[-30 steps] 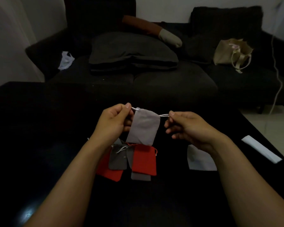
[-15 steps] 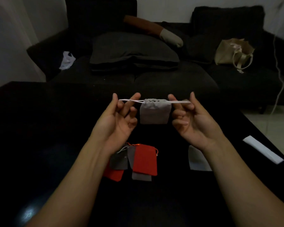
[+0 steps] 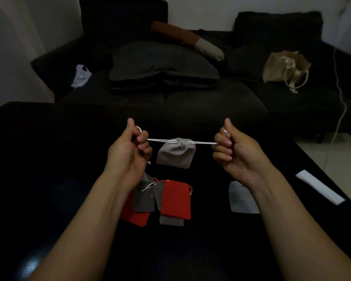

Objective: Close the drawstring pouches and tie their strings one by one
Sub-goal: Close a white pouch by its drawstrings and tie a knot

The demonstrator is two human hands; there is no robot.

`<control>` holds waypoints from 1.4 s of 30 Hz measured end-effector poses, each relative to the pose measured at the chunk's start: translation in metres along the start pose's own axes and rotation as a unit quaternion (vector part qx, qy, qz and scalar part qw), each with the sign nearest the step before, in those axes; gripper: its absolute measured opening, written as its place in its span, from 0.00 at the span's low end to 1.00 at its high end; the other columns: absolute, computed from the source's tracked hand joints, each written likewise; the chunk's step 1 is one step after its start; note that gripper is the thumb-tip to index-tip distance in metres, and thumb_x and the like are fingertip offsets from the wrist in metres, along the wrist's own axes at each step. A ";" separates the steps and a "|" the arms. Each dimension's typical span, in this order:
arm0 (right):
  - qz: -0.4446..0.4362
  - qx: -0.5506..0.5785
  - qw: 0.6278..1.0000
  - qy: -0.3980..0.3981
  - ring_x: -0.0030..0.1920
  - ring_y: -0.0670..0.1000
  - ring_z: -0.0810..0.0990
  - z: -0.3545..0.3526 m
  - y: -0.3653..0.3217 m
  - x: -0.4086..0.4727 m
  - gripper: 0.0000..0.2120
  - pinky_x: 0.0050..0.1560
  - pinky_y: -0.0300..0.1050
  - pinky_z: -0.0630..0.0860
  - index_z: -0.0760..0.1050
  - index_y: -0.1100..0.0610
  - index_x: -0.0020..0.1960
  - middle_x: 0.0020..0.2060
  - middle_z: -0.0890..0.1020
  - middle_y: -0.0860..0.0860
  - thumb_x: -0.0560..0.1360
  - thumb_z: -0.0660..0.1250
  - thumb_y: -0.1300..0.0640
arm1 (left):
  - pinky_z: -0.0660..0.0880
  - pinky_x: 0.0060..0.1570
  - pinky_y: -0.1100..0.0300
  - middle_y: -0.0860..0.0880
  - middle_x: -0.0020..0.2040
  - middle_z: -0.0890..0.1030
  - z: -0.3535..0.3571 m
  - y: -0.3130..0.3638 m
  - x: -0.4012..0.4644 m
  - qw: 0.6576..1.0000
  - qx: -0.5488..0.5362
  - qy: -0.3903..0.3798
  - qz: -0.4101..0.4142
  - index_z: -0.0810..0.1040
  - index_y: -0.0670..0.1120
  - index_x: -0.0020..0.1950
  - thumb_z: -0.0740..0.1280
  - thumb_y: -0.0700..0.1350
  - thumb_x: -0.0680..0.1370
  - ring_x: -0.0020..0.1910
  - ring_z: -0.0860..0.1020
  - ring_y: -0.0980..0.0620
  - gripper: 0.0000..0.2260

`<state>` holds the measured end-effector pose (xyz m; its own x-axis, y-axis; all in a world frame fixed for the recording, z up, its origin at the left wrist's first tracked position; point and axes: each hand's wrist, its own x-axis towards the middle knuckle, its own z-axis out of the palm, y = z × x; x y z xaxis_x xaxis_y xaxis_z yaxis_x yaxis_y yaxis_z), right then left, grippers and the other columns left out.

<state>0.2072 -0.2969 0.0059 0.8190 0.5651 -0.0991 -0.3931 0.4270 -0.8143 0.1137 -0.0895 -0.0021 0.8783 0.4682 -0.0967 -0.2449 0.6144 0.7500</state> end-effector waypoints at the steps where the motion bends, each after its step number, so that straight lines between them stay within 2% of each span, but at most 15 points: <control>1: -0.002 -0.005 1.000 0.002 0.24 0.43 0.56 0.001 0.000 0.000 0.20 0.25 0.35 0.50 0.65 0.53 0.32 0.26 0.61 0.47 0.81 0.59 0.47 | 0.63 0.24 0.69 0.55 0.26 0.66 0.000 0.001 0.001 1.000 0.001 0.000 0.000 0.67 0.50 0.35 0.57 0.54 0.83 0.22 0.62 0.59 0.18; 6: -0.024 -0.008 0.999 0.022 0.22 0.43 0.55 0.007 -0.001 0.002 0.21 0.23 0.36 0.49 0.63 0.54 0.32 0.24 0.60 0.47 0.82 0.59 0.48 | 0.62 0.24 0.69 0.54 0.26 0.67 0.000 0.002 0.001 1.000 -0.002 0.024 0.017 0.67 0.49 0.35 0.58 0.53 0.84 0.22 0.61 0.59 0.18; 9: -0.022 -0.044 0.998 0.042 0.23 0.43 0.55 0.010 0.003 0.001 0.21 0.23 0.36 0.51 0.63 0.53 0.33 0.25 0.59 0.47 0.82 0.58 0.46 | 0.65 0.31 0.67 0.55 0.28 0.73 0.002 -0.003 -0.003 0.996 0.070 0.015 0.051 0.72 0.49 0.38 0.58 0.54 0.83 0.26 0.67 0.60 0.17; 11: -0.013 -0.072 0.997 0.027 0.24 0.44 0.56 0.013 0.005 -0.002 0.19 0.25 0.36 0.52 0.65 0.53 0.34 0.26 0.61 0.48 0.80 0.60 0.45 | 0.70 0.41 0.64 0.54 0.36 0.82 0.006 -0.006 -0.008 0.984 0.164 -0.015 0.068 0.80 0.49 0.45 0.59 0.54 0.83 0.35 0.76 0.60 0.15; 13: -0.005 -0.089 0.996 -0.015 0.27 0.44 0.61 0.016 0.005 -0.005 0.15 0.28 0.37 0.54 0.70 0.53 0.38 0.29 0.67 0.48 0.76 0.64 0.44 | 0.73 0.51 0.61 0.52 0.47 0.86 0.010 -0.008 -0.012 0.967 0.232 -0.063 0.086 0.82 0.50 0.55 0.61 0.51 0.82 0.48 0.81 0.58 0.11; 16: -0.035 -0.117 0.990 -0.064 0.31 0.44 0.66 0.018 0.009 -0.004 0.04 0.28 0.35 0.58 0.76 0.55 0.46 0.35 0.77 0.49 0.73 0.67 0.55 | 0.76 0.54 0.66 0.50 0.53 0.86 0.014 -0.013 -0.016 0.948 0.266 -0.124 0.122 0.78 0.47 0.63 0.65 0.37 0.79 0.56 0.82 0.58 0.13; 21: -0.050 -0.125 0.990 -0.043 0.30 0.43 0.69 0.025 0.018 -0.001 0.15 0.26 0.33 0.61 0.73 0.57 0.64 0.41 0.84 0.50 0.78 0.64 0.64 | 0.79 0.49 0.63 0.48 0.52 0.86 0.011 -0.019 -0.014 0.963 0.230 -0.095 0.108 0.64 0.45 0.75 0.65 0.34 0.79 0.53 0.84 0.51 0.26; 23: -0.045 -0.116 0.991 -0.039 0.30 0.43 0.70 0.027 0.019 -0.001 0.13 0.26 0.33 0.61 0.74 0.58 0.63 0.41 0.85 0.49 0.79 0.63 0.63 | 0.80 0.47 0.63 0.46 0.49 0.87 0.012 -0.022 -0.012 0.968 0.221 -0.087 0.084 0.72 0.42 0.68 0.65 0.35 0.79 0.50 0.85 0.52 0.18; 26: -0.041 -0.080 0.995 -0.042 0.30 0.43 0.70 0.030 0.021 -0.001 0.09 0.26 0.32 0.63 0.78 0.58 0.56 0.40 0.85 0.50 0.79 0.63 0.63 | 0.79 0.43 0.62 0.47 0.40 0.86 0.013 -0.029 -0.014 0.960 0.260 -0.091 0.061 0.82 0.43 0.50 0.66 0.38 0.79 0.41 0.83 0.54 0.05; 31: -0.036 -0.094 0.994 -0.051 0.29 0.44 0.73 0.037 0.028 -0.006 0.06 0.24 0.32 0.64 0.79 0.60 0.50 0.38 0.82 0.53 0.77 0.64 0.62 | 0.78 0.41 0.61 0.45 0.36 0.81 0.015 -0.034 -0.017 0.951 0.277 -0.138 0.022 0.81 0.44 0.43 0.62 0.44 0.82 0.38 0.81 0.52 0.11; 34: -0.075 -0.212 0.974 -0.033 0.33 0.44 0.78 0.039 0.024 -0.008 0.06 0.28 0.33 0.70 0.82 0.59 0.51 0.38 0.83 0.52 0.77 0.67 0.61 | 0.74 0.38 0.58 0.48 0.30 0.74 0.016 -0.037 -0.018 0.953 0.278 -0.121 0.024 0.82 0.48 0.39 0.63 0.45 0.82 0.31 0.74 0.51 0.13; 37: -0.150 -0.291 0.945 -0.029 0.40 0.42 0.83 0.039 0.015 -0.011 0.07 0.38 0.31 0.76 0.82 0.64 0.53 0.47 0.84 0.52 0.76 0.68 0.65 | 0.68 0.29 0.63 0.50 0.27 0.70 0.019 -0.034 -0.021 0.950 0.283 -0.129 0.003 0.80 0.50 0.31 0.63 0.45 0.82 0.27 0.68 0.54 0.18; 39: -0.169 -0.348 0.920 -0.057 0.49 0.42 0.84 0.040 0.011 -0.013 0.07 0.48 0.34 0.79 0.82 0.65 0.52 0.56 0.82 0.52 0.75 0.69 0.66 | 0.67 0.27 0.65 0.50 0.27 0.70 0.021 -0.031 -0.025 0.943 0.295 -0.153 -0.012 0.79 0.49 0.31 0.63 0.44 0.82 0.26 0.67 0.55 0.19; 40: -0.166 -0.367 0.913 -0.067 0.51 0.43 0.84 0.040 0.010 -0.015 0.08 0.50 0.35 0.79 0.82 0.65 0.52 0.56 0.83 0.52 0.75 0.69 0.66 | 0.67 0.27 0.65 0.50 0.27 0.70 0.021 -0.030 -0.026 0.943 0.289 -0.163 -0.023 0.78 0.47 0.32 0.62 0.43 0.82 0.26 0.68 0.56 0.18; 42: -0.149 -0.370 0.915 -0.055 0.45 0.44 0.84 0.039 0.013 -0.015 0.07 0.44 0.34 0.78 0.83 0.63 0.52 0.49 0.86 0.56 0.75 0.70 0.65 | 0.68 0.28 0.64 0.49 0.27 0.71 0.023 -0.029 -0.028 0.947 0.266 -0.174 -0.049 0.76 0.44 0.34 0.61 0.43 0.82 0.26 0.69 0.55 0.17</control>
<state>0.1734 -0.2727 0.0196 0.7809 0.5864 0.2152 0.2650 0.0009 -0.9642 0.1062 -0.1349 -0.0059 0.9909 0.1309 -0.0308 0.0050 0.1929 0.9812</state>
